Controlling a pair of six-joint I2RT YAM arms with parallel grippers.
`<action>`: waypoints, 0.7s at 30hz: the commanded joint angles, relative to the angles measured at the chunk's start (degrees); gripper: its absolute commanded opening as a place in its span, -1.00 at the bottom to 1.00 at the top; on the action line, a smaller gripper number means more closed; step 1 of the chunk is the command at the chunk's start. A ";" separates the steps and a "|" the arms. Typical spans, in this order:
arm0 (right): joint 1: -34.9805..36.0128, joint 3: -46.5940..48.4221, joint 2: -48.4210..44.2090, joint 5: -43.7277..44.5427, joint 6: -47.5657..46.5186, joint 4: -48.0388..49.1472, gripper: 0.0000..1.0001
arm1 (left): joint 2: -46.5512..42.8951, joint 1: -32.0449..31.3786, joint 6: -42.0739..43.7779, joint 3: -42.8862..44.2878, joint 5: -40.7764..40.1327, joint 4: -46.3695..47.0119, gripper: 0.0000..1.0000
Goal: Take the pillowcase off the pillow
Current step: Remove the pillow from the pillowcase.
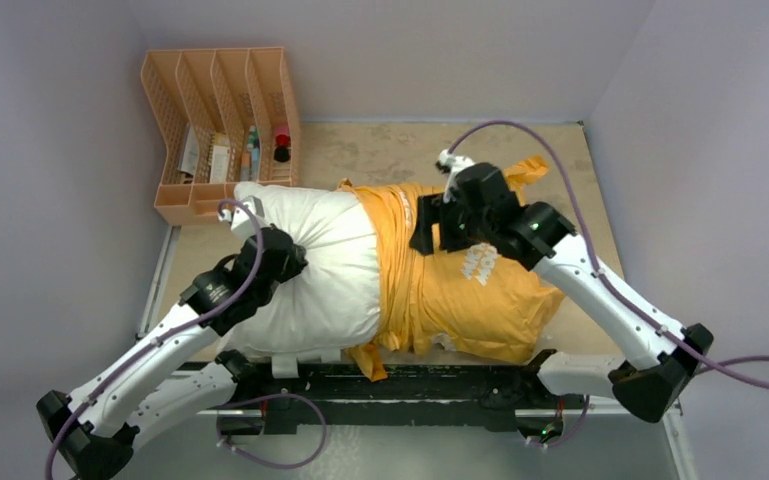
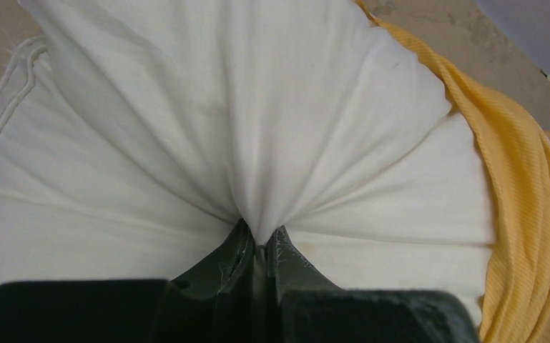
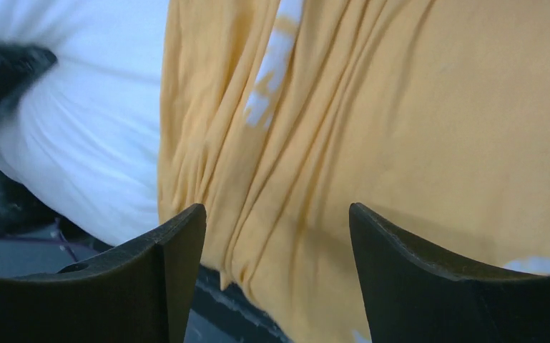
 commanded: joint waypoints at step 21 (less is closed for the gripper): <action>-4.51 5.76 4.95 33.57 -3.16 -17.27 -1.00 | 6.47 5.75 7.82 7.10 -5.42 -8.71 -1.00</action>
